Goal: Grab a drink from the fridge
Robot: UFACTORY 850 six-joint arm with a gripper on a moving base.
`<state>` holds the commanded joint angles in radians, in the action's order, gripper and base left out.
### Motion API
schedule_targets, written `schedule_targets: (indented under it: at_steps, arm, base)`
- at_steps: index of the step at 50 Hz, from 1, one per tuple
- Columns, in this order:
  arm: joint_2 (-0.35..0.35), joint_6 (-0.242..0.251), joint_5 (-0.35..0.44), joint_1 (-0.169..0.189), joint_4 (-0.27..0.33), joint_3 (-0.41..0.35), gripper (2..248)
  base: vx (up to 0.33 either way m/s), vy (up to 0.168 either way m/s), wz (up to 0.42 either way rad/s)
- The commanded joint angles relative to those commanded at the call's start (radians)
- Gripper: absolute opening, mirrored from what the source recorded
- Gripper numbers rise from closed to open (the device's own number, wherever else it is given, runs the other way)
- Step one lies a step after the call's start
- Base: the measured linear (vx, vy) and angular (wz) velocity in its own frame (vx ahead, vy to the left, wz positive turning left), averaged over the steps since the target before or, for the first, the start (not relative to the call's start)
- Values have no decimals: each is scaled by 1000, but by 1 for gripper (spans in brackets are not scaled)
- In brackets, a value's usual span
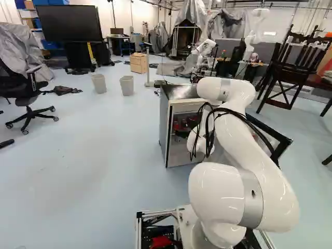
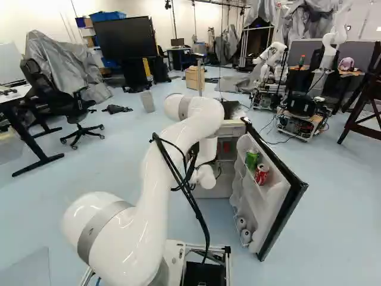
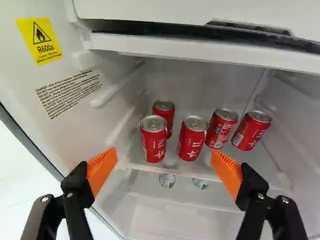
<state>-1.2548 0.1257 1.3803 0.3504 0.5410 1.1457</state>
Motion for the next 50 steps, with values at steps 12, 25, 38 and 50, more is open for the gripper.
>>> schedule_targets:
  at_steps: [12,25,38,50]
  arm:
    - [-15,0,0,4,27,31,247]
    - [-33,0,0,7,46,68,247]
    - [-85,0,0,3,64,134,247]
    - [-120,0,0,-7,80,180,247]
  base:
    - [0,0,0]
    - [0,0,0]
    - [0,0,0]
    - [0,0,0]
